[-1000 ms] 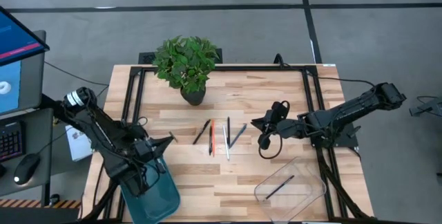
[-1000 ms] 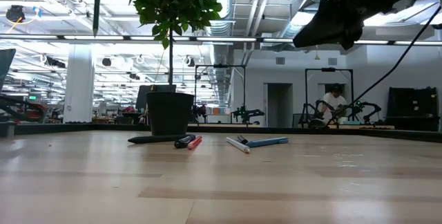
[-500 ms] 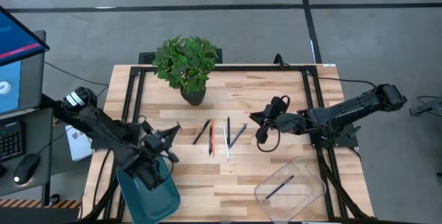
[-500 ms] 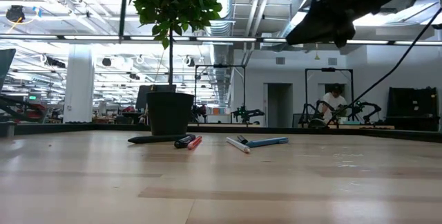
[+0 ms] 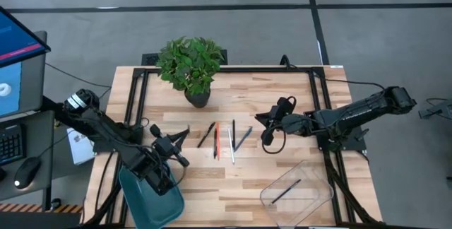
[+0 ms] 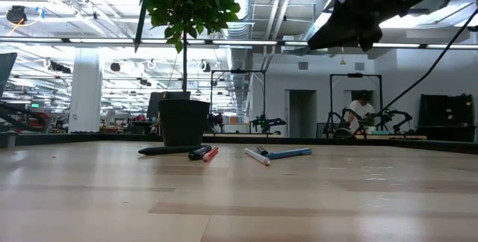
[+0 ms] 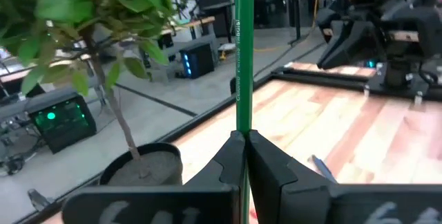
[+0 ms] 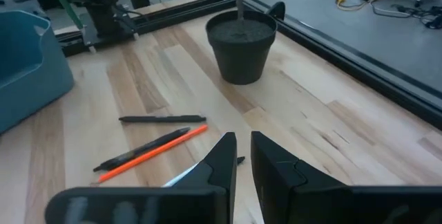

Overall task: Sort pens & pencils
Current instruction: Put the green pencil into the transparent bin

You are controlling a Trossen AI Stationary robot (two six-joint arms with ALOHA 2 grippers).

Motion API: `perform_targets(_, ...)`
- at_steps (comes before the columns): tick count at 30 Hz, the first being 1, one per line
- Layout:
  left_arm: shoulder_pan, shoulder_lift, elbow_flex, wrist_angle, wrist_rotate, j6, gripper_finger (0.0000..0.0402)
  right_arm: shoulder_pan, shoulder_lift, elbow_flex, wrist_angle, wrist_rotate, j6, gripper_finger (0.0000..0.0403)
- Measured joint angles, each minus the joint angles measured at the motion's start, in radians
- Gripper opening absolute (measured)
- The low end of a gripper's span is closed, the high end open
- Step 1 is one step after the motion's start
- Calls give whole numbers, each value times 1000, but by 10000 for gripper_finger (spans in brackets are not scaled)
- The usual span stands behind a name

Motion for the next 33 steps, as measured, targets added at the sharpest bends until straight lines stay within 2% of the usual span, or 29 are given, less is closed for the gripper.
perform_targets(7,24,0,0,251,58,333,0,10,0,0,0,0,-55,68)
perform_targets(13,131,0,-13,507,207,606,0,6,0,0,0,-1,-86,68)
perform_targets(16,211,0,-56,794,387,856,0,6,0,0,0,-1,-94,68)
perform_targets(18,262,1,-106,1088,574,1045,0,8,0,0,-1,-3,-115,68)
perform_targets(20,307,0,-167,1357,755,1167,0,11,0,0,-2,-9,-128,68)
perform_targets(23,347,-29,-258,1524,869,1204,0,25,0,0,-15,-14,-130,68)
perform_targets(28,368,-79,-380,1623,1022,1123,0,63,0,0,-18,-23,-130,68)
perform_targets(33,369,-96,-430,1646,1133,1088,0,101,1,0,102,-23,-144,68)
